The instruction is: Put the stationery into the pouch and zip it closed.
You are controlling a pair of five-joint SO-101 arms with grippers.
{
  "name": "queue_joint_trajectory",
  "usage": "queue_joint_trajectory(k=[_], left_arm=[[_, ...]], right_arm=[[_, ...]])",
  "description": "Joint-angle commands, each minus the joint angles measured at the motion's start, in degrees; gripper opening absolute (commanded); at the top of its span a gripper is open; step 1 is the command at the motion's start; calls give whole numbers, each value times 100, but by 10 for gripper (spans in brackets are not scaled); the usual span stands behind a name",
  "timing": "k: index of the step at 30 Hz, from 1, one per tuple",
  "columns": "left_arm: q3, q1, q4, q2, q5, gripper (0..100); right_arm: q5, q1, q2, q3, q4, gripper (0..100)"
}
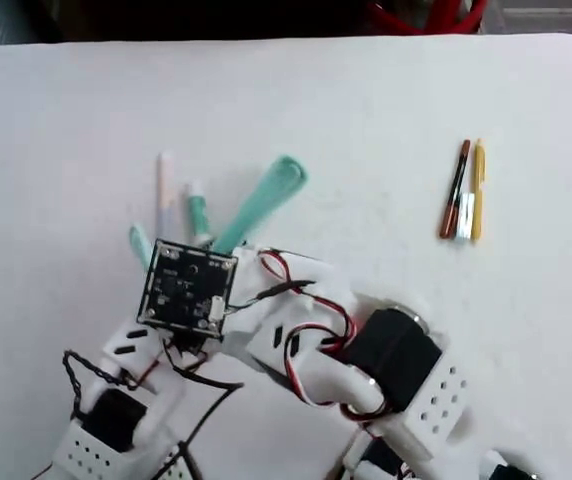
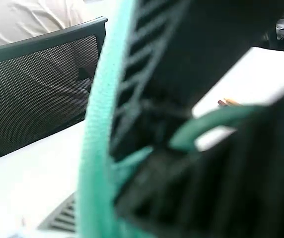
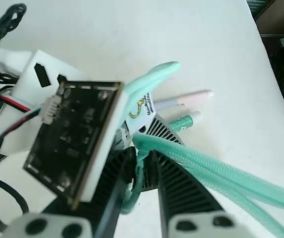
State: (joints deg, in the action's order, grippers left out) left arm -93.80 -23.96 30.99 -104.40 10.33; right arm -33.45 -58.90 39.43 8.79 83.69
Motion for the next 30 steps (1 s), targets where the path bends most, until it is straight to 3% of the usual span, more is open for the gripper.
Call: queue_joint_trajectory(k=[1, 30], left_arm=[[62, 40, -149, 4, 35, 23], [44, 31, -105, 4, 35, 23]], right_arm=[[-114, -435, -4, -88, -57, 19], [-211, -180, 13, -79, -48, 19]])
